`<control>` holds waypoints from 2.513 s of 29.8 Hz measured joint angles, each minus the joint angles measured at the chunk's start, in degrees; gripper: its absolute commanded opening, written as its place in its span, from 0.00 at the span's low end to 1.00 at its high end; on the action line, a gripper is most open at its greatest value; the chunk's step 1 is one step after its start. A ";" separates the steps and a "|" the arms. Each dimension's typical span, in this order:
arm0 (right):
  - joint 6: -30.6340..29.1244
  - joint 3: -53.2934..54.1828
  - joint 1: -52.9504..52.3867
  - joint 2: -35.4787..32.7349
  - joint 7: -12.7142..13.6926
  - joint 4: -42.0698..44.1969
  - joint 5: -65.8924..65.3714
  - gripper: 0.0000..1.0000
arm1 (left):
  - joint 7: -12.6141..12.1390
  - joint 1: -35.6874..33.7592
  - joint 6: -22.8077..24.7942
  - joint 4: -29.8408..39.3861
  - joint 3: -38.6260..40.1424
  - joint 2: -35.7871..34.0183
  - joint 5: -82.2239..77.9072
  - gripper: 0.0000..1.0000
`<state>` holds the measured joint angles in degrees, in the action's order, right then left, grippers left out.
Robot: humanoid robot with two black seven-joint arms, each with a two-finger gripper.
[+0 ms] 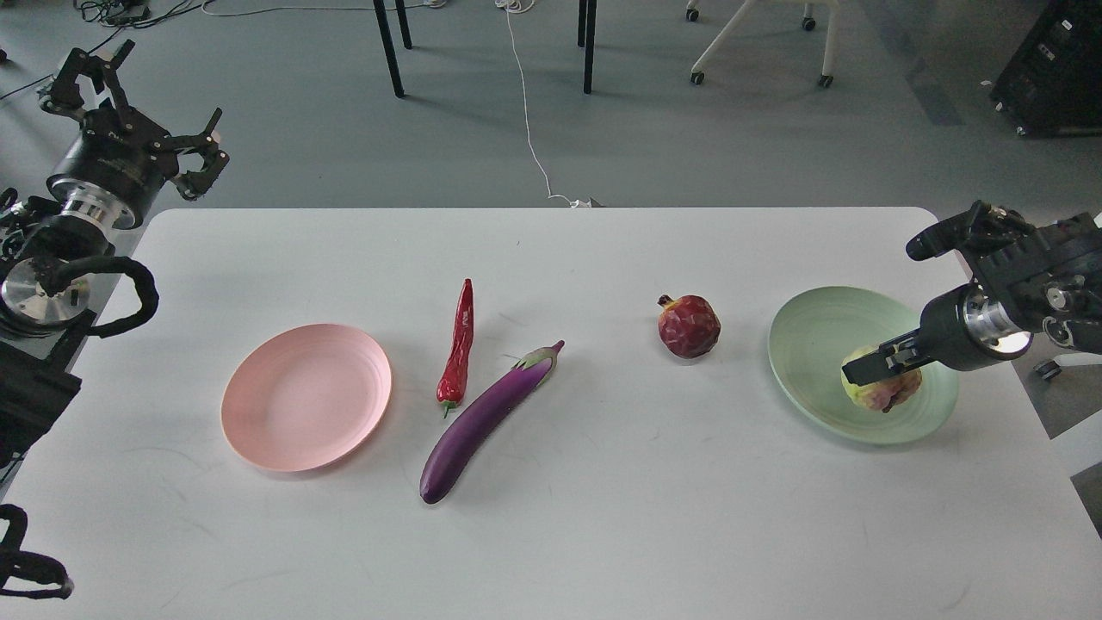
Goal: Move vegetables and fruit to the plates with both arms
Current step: 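Place the yellow-green fruit on the green plate and release, then move the right gripper to the red pomegranate and grasp it, then place the pomegranate on the green plate and withdraw the right gripper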
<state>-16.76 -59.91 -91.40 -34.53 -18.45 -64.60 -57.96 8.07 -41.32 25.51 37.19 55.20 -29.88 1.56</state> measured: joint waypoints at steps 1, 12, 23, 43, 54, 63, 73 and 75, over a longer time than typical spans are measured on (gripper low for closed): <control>0.08 0.04 0.47 -0.08 -0.01 0.03 0.00 0.98 | 0.01 0.00 -0.04 0.00 0.00 -0.03 0.01 0.98; -0.31 1.87 -1.54 0.33 -0.04 1.03 0.54 0.99 | -0.03 -0.58 -0.20 -0.01 0.15 -0.53 0.02 0.98; 0.06 14.29 1.88 14.07 -0.08 11.64 0.77 0.96 | 0.02 -0.60 -0.20 -0.02 0.01 -0.29 0.02 0.98; -0.37 12.73 10.40 26.93 -0.40 22.97 0.42 0.50 | 0.03 0.18 0.29 -0.02 -0.02 -1.50 -0.04 0.98; 0.28 15.30 5.18 18.20 -0.61 19.78 0.81 0.34 | -0.14 -0.02 0.33 -0.01 -0.08 -1.71 -0.12 0.98; 0.13 15.48 4.92 -1.37 -0.29 10.08 -0.42 0.50 | -0.51 -0.14 0.48 0.00 -0.18 -2.87 -0.56 0.98; 2.19 20.67 14.19 -5.60 -0.36 10.35 -0.17 0.97 | -0.09 -1.00 1.48 0.94 -2.16 -5.11 -0.77 0.98; 2.40 21.86 14.98 -5.62 -0.25 10.31 -0.02 0.98 | -0.03 -1.32 1.50 2.58 -2.40 -5.99 -1.05 0.98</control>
<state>-14.36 -38.05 -76.42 -40.15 -18.70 -54.29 -57.98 8.03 -42.65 27.02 39.77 52.80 -35.88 0.51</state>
